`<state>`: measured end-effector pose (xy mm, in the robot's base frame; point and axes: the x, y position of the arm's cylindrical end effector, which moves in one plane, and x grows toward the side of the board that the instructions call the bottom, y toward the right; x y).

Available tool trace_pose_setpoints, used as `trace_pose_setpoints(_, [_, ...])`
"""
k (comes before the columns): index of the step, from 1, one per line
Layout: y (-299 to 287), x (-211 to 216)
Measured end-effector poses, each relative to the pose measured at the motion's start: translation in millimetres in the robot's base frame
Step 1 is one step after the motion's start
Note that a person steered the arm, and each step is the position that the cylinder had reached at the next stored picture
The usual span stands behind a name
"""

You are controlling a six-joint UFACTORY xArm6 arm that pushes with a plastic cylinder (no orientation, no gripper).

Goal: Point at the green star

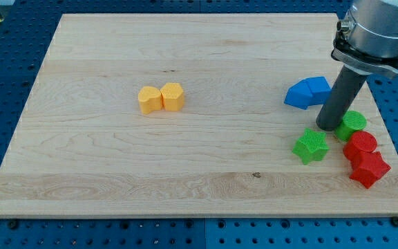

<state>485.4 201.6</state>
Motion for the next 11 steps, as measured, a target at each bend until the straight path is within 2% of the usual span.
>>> trace_pose_setpoints(2, [2.0,6.5])
trace_pose_setpoints(3, [-3.5,-6.7])
trace_pose_setpoints(4, [-24.7,-9.6])
trace_pose_setpoints(6, [-111.3,-9.7])
trace_pose_setpoints(7, [-138.7,16.4])
trace_pose_setpoints(8, [-133.4,56.8])
trace_pose_setpoints(10, [-54.3,75.3])
trace_pose_setpoints(11, [-40.2,80.9])
